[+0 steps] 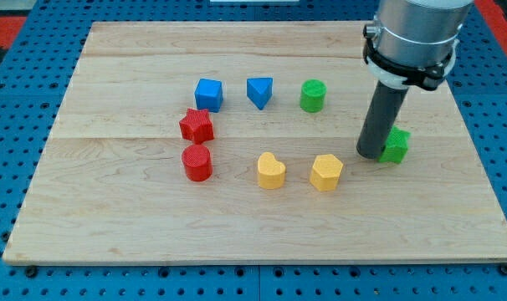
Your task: Slide the green star slightly up and left
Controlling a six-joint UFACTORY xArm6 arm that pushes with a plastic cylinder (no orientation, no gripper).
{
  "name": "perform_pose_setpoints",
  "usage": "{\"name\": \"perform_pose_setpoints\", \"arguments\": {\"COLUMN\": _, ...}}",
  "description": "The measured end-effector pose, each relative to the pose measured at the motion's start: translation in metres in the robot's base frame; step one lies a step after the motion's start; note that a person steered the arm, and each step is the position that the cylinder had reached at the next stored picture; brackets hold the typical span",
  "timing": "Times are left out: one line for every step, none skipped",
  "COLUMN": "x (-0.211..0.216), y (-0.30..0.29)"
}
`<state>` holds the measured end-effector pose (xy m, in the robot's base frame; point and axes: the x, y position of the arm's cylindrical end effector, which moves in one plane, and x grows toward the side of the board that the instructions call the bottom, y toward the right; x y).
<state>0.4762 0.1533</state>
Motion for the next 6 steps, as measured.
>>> {"name": "perform_pose_setpoints", "arguments": {"x": 0.026, "y": 0.02}}
{"name": "perform_pose_setpoints", "arguments": {"x": 0.042, "y": 0.04}}
{"name": "perform_pose_setpoints", "arguments": {"x": 0.036, "y": 0.05}}
{"name": "perform_pose_setpoints", "arguments": {"x": 0.02, "y": 0.057}}
{"name": "perform_pose_setpoints", "arguments": {"x": -0.005, "y": 0.059}}
{"name": "perform_pose_setpoints", "arguments": {"x": -0.028, "y": 0.035}}
